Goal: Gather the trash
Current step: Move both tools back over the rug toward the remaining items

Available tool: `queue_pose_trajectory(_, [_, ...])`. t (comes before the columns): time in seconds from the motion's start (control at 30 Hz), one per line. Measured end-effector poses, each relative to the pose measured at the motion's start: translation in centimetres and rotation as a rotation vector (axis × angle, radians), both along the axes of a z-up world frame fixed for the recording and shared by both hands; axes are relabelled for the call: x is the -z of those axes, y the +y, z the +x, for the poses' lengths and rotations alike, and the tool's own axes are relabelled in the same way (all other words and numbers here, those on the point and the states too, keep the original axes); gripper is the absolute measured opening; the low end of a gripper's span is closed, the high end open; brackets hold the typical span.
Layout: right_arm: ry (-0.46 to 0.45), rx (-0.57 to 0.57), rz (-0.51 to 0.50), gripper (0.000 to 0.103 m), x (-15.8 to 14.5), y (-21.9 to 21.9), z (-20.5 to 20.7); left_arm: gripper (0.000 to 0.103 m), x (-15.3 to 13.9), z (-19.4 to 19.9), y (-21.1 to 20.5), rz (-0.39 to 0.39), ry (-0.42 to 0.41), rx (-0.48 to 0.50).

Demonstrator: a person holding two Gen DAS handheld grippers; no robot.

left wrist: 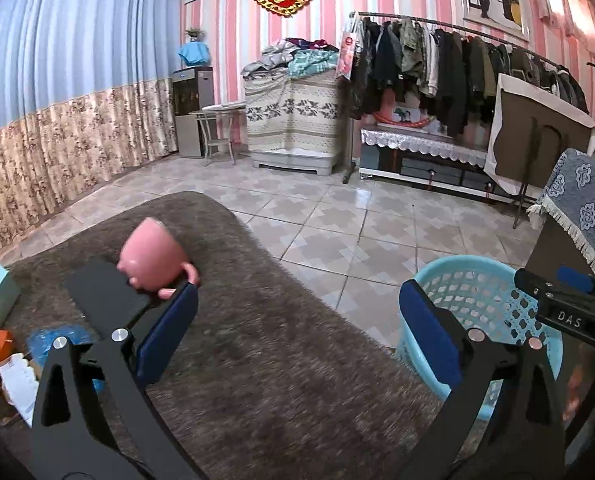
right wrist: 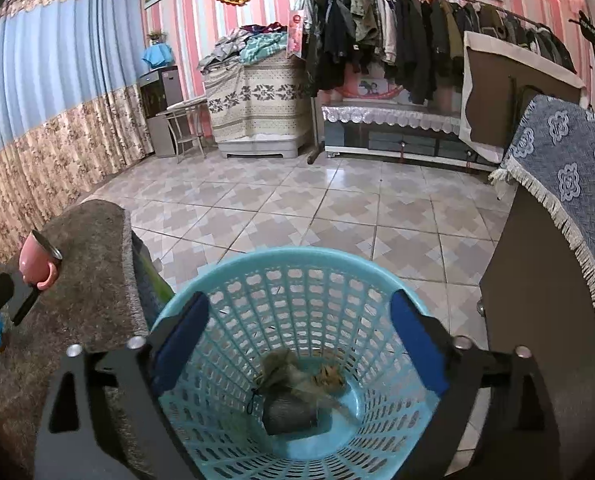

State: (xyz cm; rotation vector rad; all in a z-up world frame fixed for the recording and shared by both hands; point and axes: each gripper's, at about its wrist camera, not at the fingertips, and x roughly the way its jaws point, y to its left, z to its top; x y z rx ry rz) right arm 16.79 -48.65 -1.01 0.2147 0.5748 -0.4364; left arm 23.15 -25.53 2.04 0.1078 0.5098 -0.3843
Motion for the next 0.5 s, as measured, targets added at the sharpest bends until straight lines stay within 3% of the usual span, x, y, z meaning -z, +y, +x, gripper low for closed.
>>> queue_pose_trajectory(0.5, [-0.043,-0.133,-0.066,0.095,-2.5,8.2,1.5,0.097,-0.9,-2.4,11.4,-0.034,-0.016,-0.172])
